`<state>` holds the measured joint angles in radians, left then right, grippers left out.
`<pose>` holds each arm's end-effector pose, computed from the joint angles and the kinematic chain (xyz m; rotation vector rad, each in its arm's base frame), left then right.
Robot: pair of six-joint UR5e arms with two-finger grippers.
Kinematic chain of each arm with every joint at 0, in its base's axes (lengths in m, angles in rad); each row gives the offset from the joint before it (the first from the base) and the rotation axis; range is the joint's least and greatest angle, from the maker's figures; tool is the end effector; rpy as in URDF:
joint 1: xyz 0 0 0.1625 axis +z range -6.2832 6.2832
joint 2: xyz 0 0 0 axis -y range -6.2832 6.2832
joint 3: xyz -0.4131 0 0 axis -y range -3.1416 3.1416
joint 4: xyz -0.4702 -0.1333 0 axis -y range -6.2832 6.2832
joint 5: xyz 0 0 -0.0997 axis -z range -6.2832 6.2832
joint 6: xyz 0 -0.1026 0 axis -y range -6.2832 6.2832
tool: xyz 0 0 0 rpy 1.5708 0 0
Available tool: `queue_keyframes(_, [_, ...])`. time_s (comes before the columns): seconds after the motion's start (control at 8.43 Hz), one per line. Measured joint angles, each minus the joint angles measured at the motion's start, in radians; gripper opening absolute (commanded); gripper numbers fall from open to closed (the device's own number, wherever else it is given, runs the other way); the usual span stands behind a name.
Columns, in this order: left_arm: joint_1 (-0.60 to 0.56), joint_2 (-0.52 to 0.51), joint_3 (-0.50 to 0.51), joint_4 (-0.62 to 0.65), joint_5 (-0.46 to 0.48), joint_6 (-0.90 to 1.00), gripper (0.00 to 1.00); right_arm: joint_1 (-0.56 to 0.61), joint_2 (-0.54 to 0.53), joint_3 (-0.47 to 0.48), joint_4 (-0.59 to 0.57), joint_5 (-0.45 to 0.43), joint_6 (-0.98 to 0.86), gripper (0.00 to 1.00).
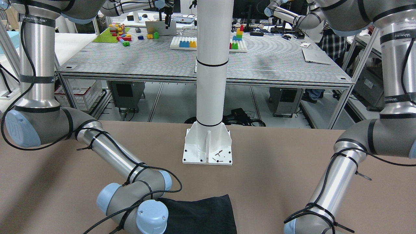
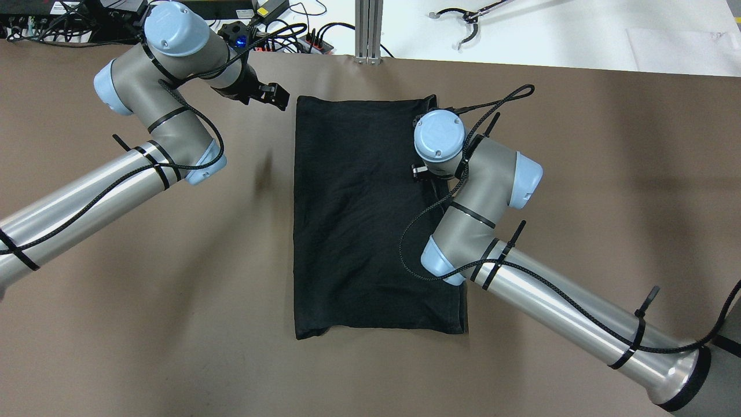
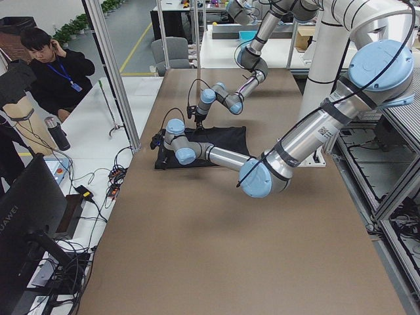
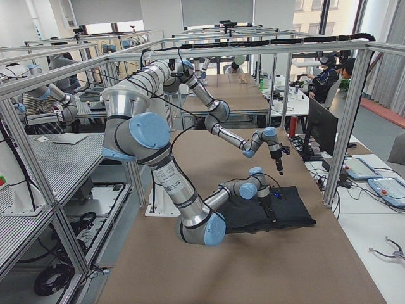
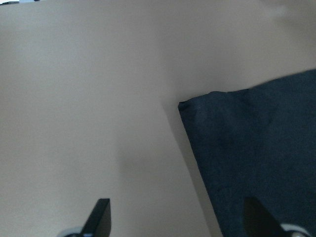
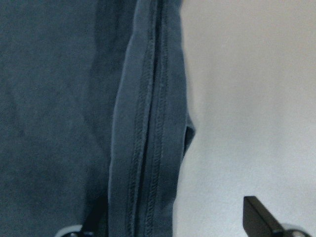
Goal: Fold clothes
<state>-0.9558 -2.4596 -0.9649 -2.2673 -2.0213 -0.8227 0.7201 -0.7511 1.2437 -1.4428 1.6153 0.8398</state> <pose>0.4494 -0.7899 0.2604 0.4507 0.9429 0.0321 -0.5593 -0.6619 0.2475 0.3795 -0.4928 -0.0244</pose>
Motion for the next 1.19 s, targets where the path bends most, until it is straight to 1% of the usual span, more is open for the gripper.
queue_keyframes(0.12, [0.000,0.000,0.000,0.000,0.000,0.000,0.94,0.023,-0.010,-0.008,0.019,0.016,-0.011,0.94])
queue_keyframes(0.36, [0.000,0.001,-0.001,-0.002,-0.001,-0.001,0.94,0.062,-0.062,-0.010,0.086,0.042,-0.058,0.94])
queue_keyframes(0.59, [0.000,0.004,-0.011,-0.004,-0.002,-0.022,0.94,0.082,-0.094,0.006,0.133,0.077,-0.072,0.94])
queue_keyframes(0.71, [0.002,0.009,-0.019,-0.003,-0.007,-0.040,0.94,0.095,-0.105,0.034,0.142,0.120,-0.055,0.94])
queue_keyframes(0.83, [0.019,0.019,-0.028,-0.004,-0.015,-0.073,0.94,0.105,-0.122,0.079,0.146,0.170,-0.009,0.94])
queue_keyframes(0.95, [0.052,0.037,-0.053,-0.005,-0.020,-0.130,0.94,0.110,-0.142,0.130,0.149,0.201,0.043,0.94])
queue_keyframes(1.19, [0.123,0.110,-0.165,-0.008,-0.023,-0.238,0.94,0.112,-0.202,0.231,0.170,0.223,0.177,0.94])
